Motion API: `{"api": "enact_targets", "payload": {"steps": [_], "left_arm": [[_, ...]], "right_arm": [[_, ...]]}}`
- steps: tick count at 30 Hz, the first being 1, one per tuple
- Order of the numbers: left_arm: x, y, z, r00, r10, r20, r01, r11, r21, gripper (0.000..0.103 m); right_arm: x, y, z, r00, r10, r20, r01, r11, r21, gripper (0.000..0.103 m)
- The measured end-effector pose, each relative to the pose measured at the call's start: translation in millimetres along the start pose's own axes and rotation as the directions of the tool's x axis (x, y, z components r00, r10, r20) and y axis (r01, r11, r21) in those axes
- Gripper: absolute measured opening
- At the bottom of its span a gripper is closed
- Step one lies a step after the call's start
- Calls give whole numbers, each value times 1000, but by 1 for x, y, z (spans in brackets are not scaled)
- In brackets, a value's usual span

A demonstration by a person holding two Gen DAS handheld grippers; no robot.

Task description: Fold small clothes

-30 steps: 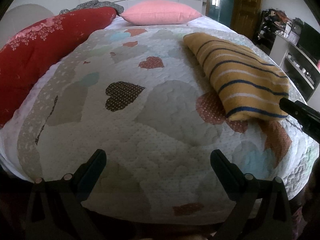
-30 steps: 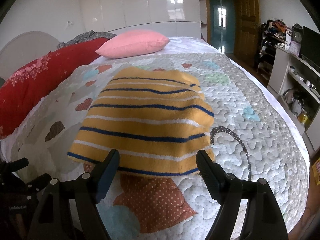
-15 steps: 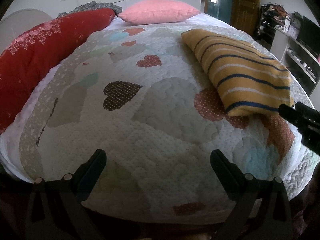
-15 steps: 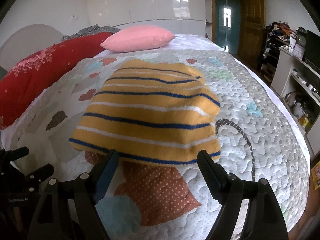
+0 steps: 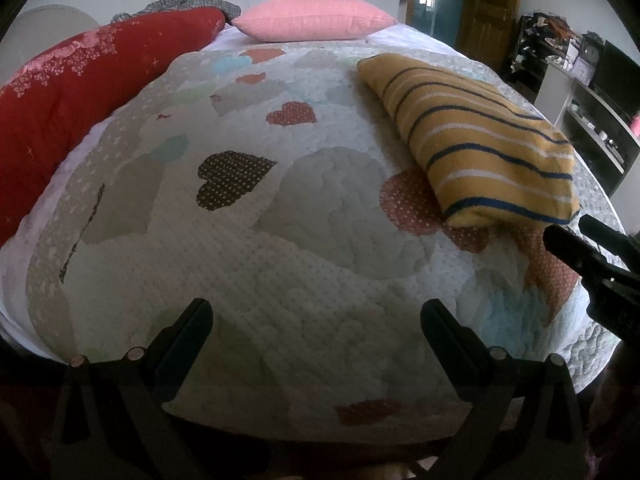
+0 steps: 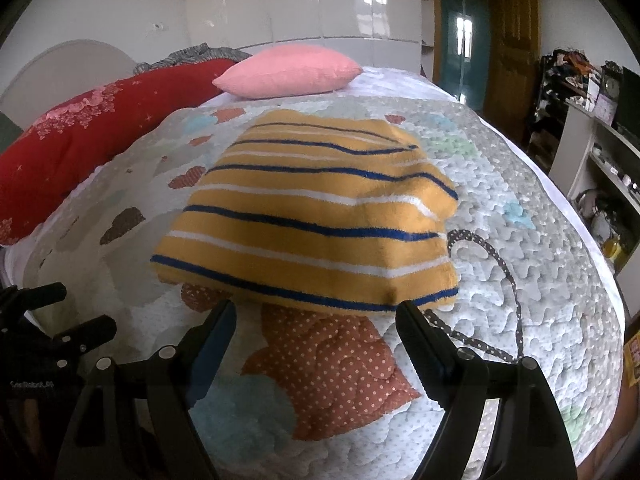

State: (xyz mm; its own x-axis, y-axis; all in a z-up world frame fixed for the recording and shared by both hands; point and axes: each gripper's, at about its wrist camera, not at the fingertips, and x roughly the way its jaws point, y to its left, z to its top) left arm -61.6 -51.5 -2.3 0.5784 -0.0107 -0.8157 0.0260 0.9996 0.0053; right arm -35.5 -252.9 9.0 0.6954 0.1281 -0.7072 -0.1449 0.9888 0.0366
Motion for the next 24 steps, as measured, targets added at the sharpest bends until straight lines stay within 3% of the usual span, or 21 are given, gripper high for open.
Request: {"api": "enact_targets", "payload": {"steps": [19,24], "left_arm": [[3,2,-4,993,-113,-21,112,993,-41,103],[4,3,-2,994,-108,-24,107,993,-46,103]], "right_arm": [[-2,0,-3,1000,5,9,-5,1000,4,88],[-1,1,-2,1000,5,7,-5,1000,6,88]]}}
